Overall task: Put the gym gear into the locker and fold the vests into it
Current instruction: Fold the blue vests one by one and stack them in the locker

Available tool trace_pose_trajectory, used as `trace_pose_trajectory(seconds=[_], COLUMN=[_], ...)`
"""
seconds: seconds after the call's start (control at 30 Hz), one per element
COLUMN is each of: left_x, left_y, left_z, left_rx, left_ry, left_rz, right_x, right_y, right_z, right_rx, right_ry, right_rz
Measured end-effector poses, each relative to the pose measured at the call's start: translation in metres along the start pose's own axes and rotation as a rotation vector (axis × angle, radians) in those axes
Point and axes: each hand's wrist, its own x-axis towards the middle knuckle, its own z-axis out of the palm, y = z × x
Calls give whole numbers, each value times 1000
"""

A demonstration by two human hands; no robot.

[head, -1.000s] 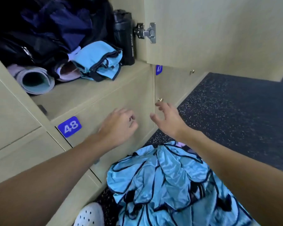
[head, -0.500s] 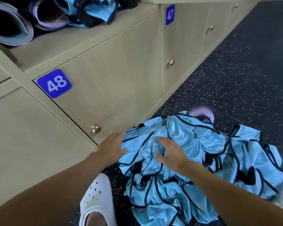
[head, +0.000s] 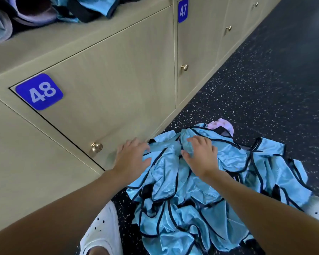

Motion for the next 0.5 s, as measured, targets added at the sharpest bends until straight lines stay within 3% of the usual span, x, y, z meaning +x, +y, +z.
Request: trace_pose_trajectory(seconds=[0.2,0.3,0.5], left_x=[51,83,137], left_y=[60,77,86], left_z=[15,25,45], left_rx=[-77,-112,-199], left_ry=[-18,-66,-142], left_rz=[108,117,102], right_x=[38,52,74], right_y=[32,42,62], right_z=[-20,-21,-22], right_rx=[-23,77,115], right_ry=[-37,-101,-35], right_rz=[56,108,152])
